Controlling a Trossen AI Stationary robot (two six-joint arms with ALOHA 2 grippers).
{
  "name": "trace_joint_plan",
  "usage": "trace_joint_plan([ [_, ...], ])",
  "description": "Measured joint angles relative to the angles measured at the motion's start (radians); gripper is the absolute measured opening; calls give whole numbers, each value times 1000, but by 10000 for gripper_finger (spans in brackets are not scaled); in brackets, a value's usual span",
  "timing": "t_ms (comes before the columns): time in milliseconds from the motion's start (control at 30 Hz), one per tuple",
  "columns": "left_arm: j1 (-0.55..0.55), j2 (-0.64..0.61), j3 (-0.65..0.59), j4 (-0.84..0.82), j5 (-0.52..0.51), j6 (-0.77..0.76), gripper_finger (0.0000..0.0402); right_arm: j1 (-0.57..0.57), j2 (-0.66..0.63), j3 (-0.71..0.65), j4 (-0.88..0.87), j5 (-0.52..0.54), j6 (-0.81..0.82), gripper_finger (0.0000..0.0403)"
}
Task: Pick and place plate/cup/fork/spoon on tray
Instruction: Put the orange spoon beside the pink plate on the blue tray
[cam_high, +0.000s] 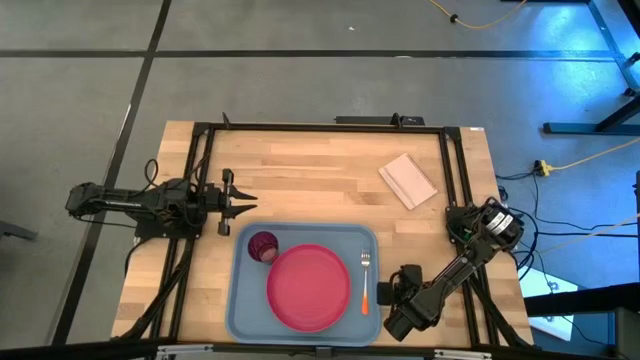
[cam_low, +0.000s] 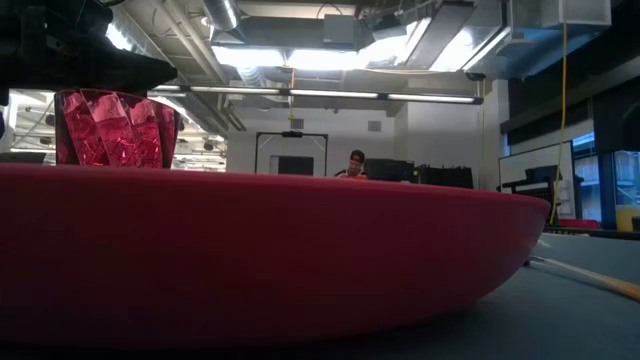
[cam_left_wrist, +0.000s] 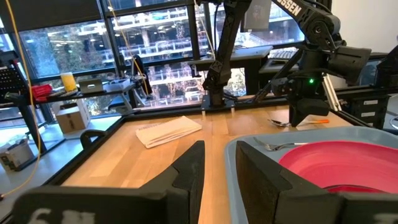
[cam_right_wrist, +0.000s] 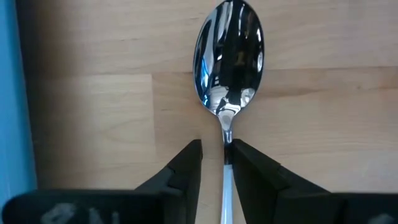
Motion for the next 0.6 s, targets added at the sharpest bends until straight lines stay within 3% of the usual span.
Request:
trace_joint_plan([
  [600, 0, 0, 0, 0, 0, 0, 84, -17, -1, 0, -4, -18, -26, 94],
])
